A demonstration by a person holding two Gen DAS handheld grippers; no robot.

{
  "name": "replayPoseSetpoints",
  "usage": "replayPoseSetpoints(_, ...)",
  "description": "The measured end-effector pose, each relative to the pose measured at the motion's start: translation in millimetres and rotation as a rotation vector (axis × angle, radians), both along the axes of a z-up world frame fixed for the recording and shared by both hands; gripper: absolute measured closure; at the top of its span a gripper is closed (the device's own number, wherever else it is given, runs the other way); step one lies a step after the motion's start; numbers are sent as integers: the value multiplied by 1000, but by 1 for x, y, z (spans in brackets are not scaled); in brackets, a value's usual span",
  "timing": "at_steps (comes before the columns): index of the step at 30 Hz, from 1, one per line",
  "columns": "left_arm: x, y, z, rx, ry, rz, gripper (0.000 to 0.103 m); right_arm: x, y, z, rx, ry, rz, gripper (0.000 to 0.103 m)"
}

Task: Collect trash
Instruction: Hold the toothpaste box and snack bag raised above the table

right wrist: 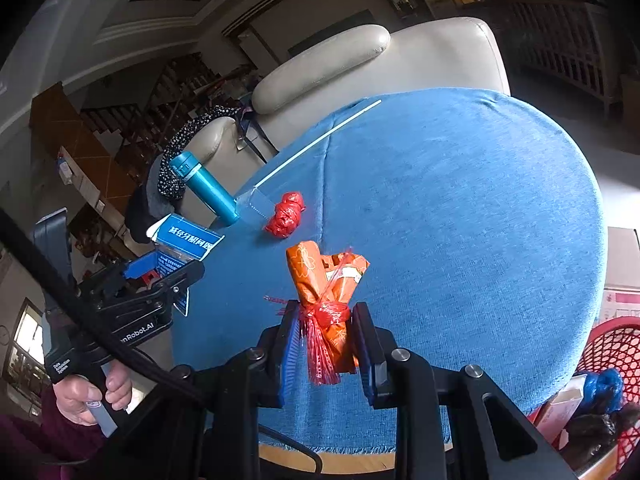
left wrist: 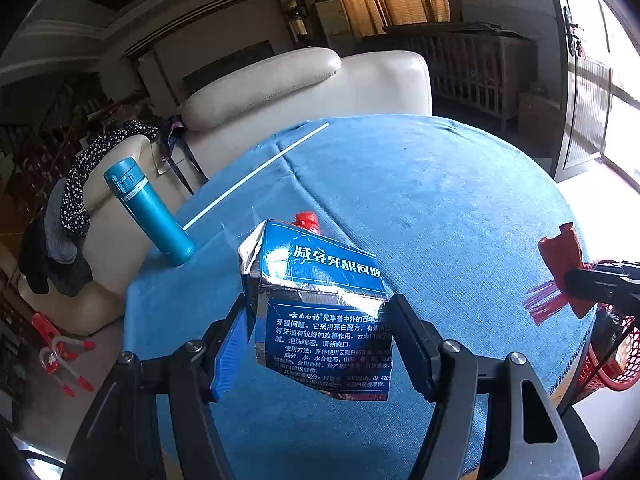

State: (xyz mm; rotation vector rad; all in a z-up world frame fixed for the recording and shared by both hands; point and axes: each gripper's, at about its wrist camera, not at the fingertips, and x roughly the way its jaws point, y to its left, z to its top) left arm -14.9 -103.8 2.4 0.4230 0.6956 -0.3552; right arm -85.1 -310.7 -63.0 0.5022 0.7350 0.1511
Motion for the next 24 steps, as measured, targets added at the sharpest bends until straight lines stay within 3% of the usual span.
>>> replayPoseSetpoints(16, 7, 0, -14, 9, 31, 3, 33, -1, 2, -9, -6, 21, -8, 75)
replayPoseSetpoints(24, 30, 4, -63, 14, 156, 21, 33, 7, 7, -33, -37, 96, -26, 75)
